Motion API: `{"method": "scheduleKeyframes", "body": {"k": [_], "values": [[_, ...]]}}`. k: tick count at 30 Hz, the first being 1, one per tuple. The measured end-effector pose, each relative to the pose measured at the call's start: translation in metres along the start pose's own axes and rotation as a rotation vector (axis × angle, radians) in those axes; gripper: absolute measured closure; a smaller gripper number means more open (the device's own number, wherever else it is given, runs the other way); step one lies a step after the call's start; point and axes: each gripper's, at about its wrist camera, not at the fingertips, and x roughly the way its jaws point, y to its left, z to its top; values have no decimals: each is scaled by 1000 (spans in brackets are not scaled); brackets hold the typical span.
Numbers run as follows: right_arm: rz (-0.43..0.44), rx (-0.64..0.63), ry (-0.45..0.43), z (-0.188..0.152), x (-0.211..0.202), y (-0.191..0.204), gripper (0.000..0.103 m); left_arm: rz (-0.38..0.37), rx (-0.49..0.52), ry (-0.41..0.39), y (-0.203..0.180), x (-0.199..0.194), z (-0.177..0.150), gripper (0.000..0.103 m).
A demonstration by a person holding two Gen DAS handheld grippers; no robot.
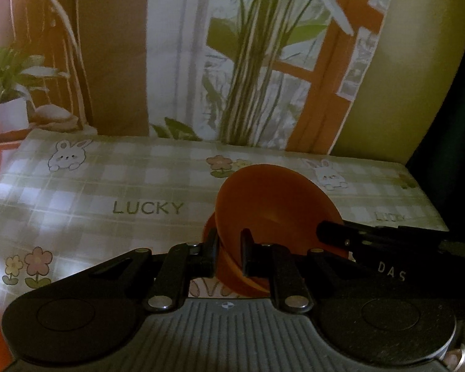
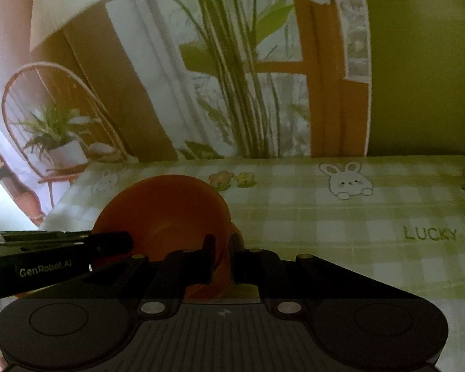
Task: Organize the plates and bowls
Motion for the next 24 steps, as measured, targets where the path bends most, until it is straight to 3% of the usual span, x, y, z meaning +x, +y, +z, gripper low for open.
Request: {"method": "scheduleKeyframes", "body": {"k": [24], "values": [[-53,-25,54,-7,27,-2,93,31,56,29,-4,28,-11,88]]}}
